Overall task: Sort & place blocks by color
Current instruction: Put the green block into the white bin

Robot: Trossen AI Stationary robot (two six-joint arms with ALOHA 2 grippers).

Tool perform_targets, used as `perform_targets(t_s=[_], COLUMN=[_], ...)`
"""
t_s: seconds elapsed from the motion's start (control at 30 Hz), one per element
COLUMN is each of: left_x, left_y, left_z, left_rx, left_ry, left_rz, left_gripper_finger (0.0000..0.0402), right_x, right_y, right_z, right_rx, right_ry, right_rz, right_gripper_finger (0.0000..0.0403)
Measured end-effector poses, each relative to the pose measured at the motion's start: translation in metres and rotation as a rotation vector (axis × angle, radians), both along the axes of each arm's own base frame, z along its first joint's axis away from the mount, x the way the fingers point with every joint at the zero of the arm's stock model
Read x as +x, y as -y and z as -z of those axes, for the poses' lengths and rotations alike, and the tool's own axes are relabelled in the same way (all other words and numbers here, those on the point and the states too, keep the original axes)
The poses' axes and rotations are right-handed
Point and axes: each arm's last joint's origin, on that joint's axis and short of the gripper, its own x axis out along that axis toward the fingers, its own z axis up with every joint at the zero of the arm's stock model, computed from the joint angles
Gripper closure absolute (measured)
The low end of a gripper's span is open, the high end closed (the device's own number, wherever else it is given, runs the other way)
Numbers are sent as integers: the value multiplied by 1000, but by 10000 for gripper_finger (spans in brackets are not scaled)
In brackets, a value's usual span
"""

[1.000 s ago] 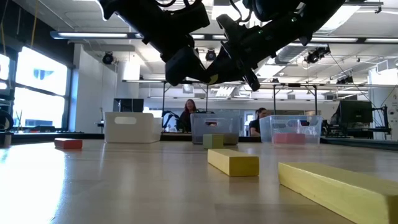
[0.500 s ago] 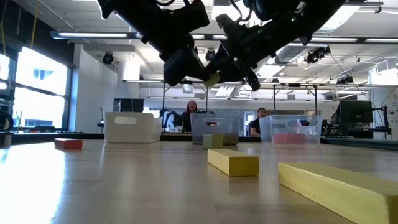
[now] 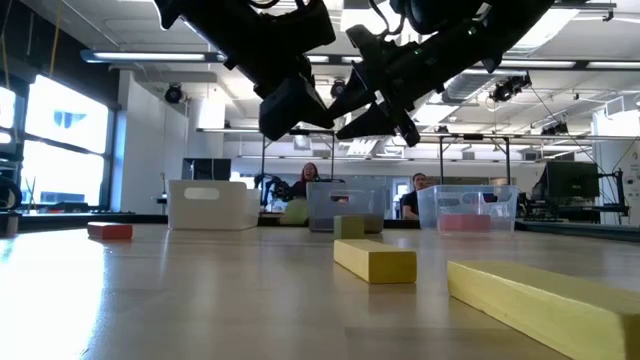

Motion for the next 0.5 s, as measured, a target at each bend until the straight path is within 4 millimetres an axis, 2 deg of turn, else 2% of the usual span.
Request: perform_targets(t_s=[0.23,0.5], left_x=[-2,-8], left_y=[2,-6], left_z=[2,8], left_rx=[17,-73], left_ry=[-6,35], left_rz=[-51,-145], left_gripper_finger=[333,269], right_x=[0,-1], right_y=[-1,-1], right_z=[-1,1], right_rx=[-22,-37], right_ry=[-8,-31], right_rz=[-27,-36], right_gripper_finger=[240,239])
